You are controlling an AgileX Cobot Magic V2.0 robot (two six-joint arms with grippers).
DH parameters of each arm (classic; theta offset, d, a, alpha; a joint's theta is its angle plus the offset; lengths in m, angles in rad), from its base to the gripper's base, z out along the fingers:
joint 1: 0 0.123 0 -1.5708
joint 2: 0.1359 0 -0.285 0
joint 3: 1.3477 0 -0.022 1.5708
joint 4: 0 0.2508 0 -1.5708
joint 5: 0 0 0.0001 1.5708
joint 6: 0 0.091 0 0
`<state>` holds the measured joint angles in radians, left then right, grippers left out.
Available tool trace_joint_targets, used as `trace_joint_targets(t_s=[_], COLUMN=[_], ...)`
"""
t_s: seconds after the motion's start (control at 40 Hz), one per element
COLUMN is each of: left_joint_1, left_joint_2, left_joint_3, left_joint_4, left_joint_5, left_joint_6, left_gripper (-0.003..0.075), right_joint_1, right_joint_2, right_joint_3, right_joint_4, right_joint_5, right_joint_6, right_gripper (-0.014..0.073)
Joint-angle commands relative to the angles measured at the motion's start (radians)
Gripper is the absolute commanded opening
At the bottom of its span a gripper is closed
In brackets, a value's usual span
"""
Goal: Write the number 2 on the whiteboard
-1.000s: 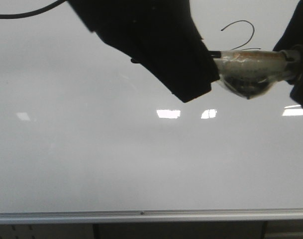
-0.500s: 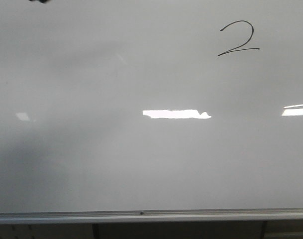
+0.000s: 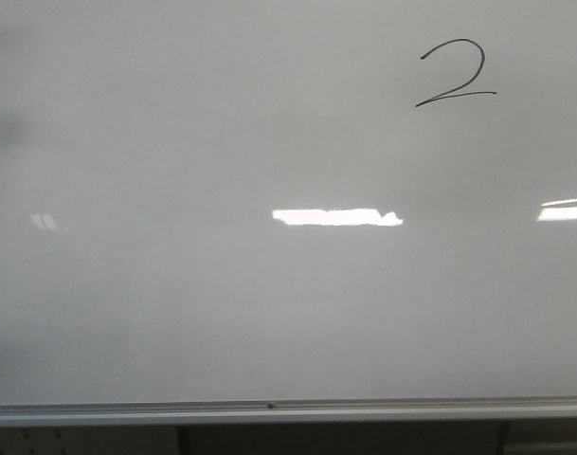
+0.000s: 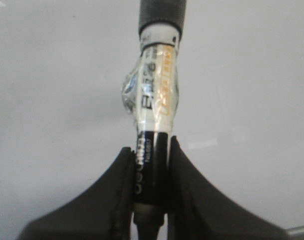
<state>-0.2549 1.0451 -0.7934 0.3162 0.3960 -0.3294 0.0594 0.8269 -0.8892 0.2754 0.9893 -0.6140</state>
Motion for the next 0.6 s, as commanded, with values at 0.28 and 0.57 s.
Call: trace_joint_targets(t_s=[0.28, 0.57], left_joint_1=[0.105, 0.107], left_joint_2=[0.157, 0.298], left_joint_3=[0.064, 0.064], left_joint_4=[-0.100, -0.100], left_joint_5=[-0.492, -0.709], left_joint_6=[-0.016, -0.016], left_gripper=[0.0041, 0.0041], right_joint_1=[-0.006, -0.006], right_joint_2=[-0.009, -0.009], right_joint_3=[-0.030, -0.030], right_joint_4=[0.028, 0.028], right_joint_5=[-0.058, -0.058], right_joint_6=[0.000, 0.000], right_gripper=[0.0561, 0.0561])
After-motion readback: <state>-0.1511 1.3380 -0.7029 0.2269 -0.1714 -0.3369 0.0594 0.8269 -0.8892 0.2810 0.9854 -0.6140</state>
